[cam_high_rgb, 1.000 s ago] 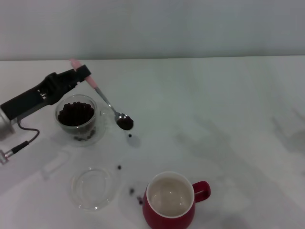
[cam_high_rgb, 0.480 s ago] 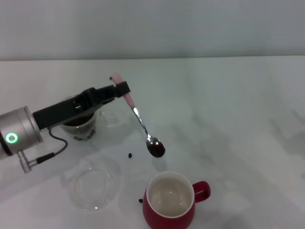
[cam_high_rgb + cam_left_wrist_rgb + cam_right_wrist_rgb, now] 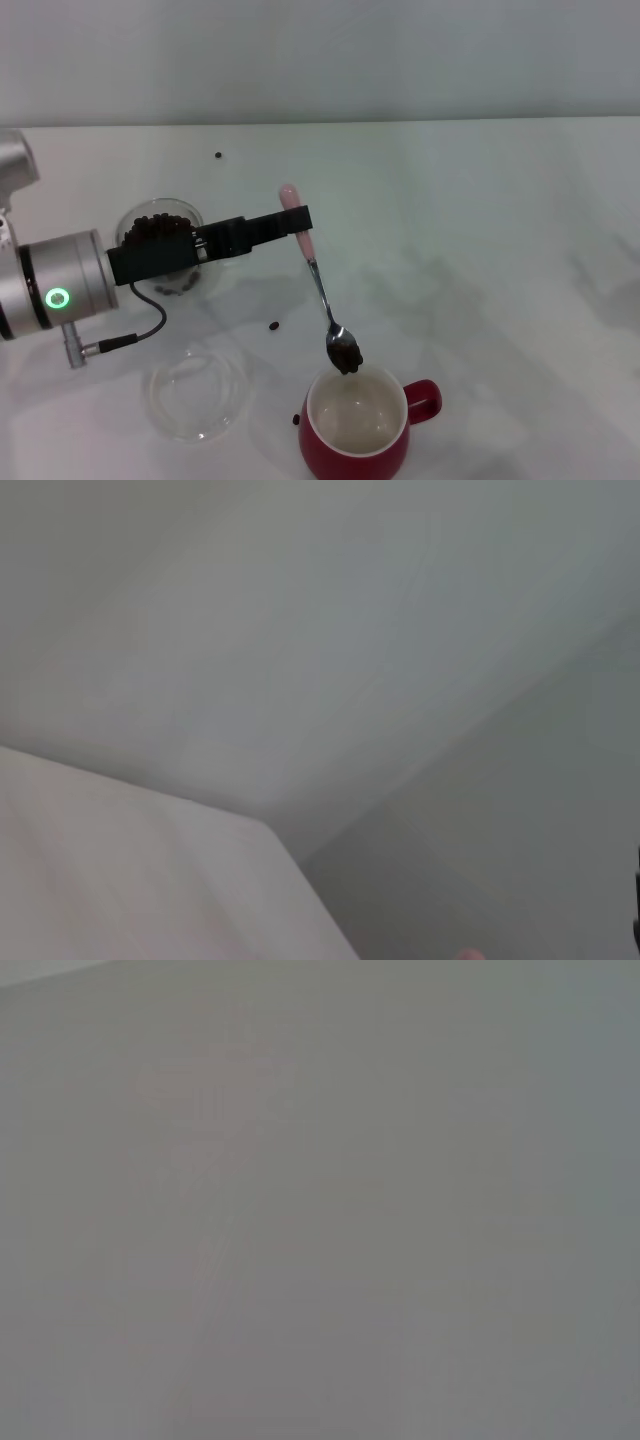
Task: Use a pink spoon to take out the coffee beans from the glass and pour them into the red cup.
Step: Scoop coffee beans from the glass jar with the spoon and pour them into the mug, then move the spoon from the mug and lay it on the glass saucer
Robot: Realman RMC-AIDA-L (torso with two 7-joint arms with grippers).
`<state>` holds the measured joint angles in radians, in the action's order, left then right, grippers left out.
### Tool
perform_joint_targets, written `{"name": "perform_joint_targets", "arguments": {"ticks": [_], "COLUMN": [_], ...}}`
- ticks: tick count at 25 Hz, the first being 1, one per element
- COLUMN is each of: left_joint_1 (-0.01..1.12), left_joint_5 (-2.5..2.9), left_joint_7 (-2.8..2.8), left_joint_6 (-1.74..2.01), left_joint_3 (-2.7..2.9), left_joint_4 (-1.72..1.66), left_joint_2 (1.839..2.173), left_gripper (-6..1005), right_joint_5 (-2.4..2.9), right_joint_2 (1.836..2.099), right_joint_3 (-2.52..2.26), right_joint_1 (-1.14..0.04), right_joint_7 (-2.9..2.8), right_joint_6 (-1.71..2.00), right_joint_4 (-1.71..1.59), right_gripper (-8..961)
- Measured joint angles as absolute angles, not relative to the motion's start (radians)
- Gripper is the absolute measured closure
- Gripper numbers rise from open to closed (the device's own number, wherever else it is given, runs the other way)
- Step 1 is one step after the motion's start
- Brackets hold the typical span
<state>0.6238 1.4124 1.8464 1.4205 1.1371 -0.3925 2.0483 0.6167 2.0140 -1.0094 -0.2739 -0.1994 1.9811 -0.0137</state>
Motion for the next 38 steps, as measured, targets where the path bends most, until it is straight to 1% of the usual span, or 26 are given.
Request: {"name": "perform_joint_targets", "arguments": {"ticks": [8,16,25,30,35,38], "left_joint_1": [0.628,0.643,0.666,0.614,0.524,0.475], "left_joint_5": [1.506,1.598,1.590,1.577,1.560,1.562], "left_joint_7": [1.816,1.756,1.742,1.771,1.769,1.745], "left_joint_6": [1.419,1.421,1.429,1.432,1.436,1.434], "left_joint_3": [1.137,1.158,1.175,1.150,1.071,1.018], "left_joint_4": [-0.489,-0.605,-0.664,-0.729,-0.753,-0.738], "left_joint_2": [2.052,2.072,2.072,2.061,2.045,2.042], "left_gripper": [875,874,874,875,875,875], "right_joint_5": [0.617,0.613,0.609,0.607,0.600,0.587], "right_joint_2": [2.014,2.014,2.014,2.013,2.013,2.012], "right_joint_3": [-1.009,-1.006,-1.001,-0.999,-0.999,-0.999], "right_joint_1": [-0.271,-0.271,-0.271,-0.271,-0.274,-0.277], "right_joint_7": [-0.199,-0.199,-0.199,-0.199,-0.199,-0.199], "right_joint_6": [1.984,1.985,1.979,1.976,1.968,1.964], "right_joint_4": [-0.013,-0.004,-0.003,-0.004,-0.008,-0.011], "right_gripper": [270,269,270,269,270,270]}}
